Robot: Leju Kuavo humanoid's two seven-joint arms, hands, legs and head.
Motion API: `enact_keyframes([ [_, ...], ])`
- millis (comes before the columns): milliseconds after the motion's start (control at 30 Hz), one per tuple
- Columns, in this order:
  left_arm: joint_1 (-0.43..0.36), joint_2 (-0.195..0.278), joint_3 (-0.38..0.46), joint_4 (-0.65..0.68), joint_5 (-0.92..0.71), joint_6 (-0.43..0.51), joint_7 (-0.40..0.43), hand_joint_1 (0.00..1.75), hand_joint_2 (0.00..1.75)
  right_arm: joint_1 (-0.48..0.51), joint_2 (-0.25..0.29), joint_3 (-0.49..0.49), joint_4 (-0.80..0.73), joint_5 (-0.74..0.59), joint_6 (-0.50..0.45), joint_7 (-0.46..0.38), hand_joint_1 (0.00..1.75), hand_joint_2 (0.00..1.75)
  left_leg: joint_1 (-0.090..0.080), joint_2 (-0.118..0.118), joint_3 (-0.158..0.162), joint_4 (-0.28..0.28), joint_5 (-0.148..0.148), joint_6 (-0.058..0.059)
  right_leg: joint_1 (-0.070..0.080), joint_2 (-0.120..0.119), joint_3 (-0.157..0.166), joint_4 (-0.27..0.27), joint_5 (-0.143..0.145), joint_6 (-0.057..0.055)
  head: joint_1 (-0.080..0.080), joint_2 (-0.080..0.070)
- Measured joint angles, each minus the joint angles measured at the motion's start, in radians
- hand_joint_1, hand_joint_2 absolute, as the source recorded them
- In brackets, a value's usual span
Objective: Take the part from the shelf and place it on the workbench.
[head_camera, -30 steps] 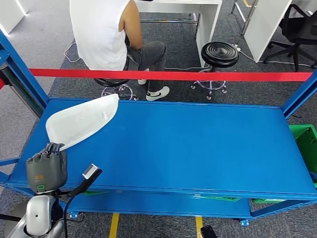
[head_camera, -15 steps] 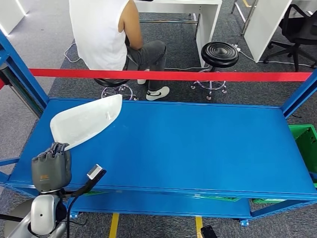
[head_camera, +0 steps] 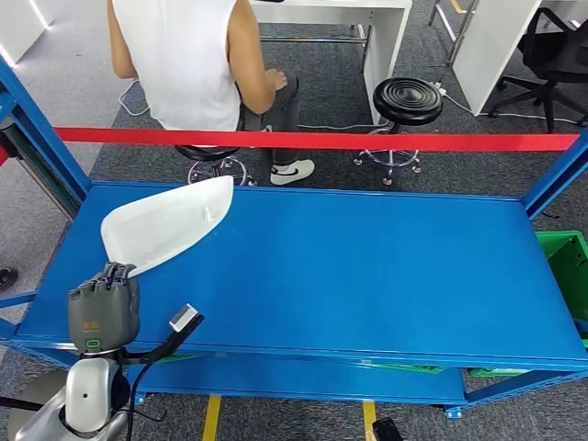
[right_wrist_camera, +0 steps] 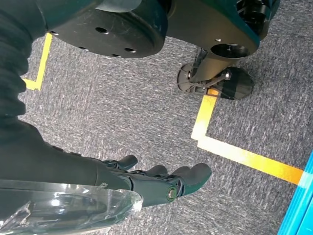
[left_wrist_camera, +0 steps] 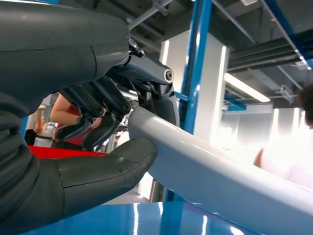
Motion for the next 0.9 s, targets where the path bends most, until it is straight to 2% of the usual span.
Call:
enact_keyframes([
  [267, -0.021, 0.017, -0.053, 0.017, 0.000, 0.000, 0.008, 1.75, 1.75, 0.000, 0.000, 0.001, 0.000, 0.000, 0.000, 0.006, 0.00, 1.75, 0.000, 0.000, 0.000, 0.000, 0.000, 0.000, 0.000, 0.000, 0.000, 0.000, 0.000, 0.000, 0.000, 0.000],
  [700, -0.036, 0.020, -0.079, 0.037, 0.000, 0.000, 0.008, 1.75, 1.75, 0.000, 0.000, 0.001, 0.000, -0.003, -0.004, 0.007, 0.00, 1.75, -0.003, 0.000, 0.000, 0.000, 0.000, 0.000, -0.003, 0.000, 0.000, -0.001, 0.000, 0.001, 0.000, 0.000],
  [900, -0.036, 0.021, -0.079, 0.044, 0.000, 0.000, 0.008, 1.75, 1.75, 0.000, 0.001, 0.001, 0.000, -0.004, -0.004, 0.006, 0.00, 1.75, -0.013, 0.000, -0.001, 0.002, -0.002, 0.008, -0.012, 0.000, 0.001, -0.002, 0.003, 0.009, 0.000, 0.000],
])
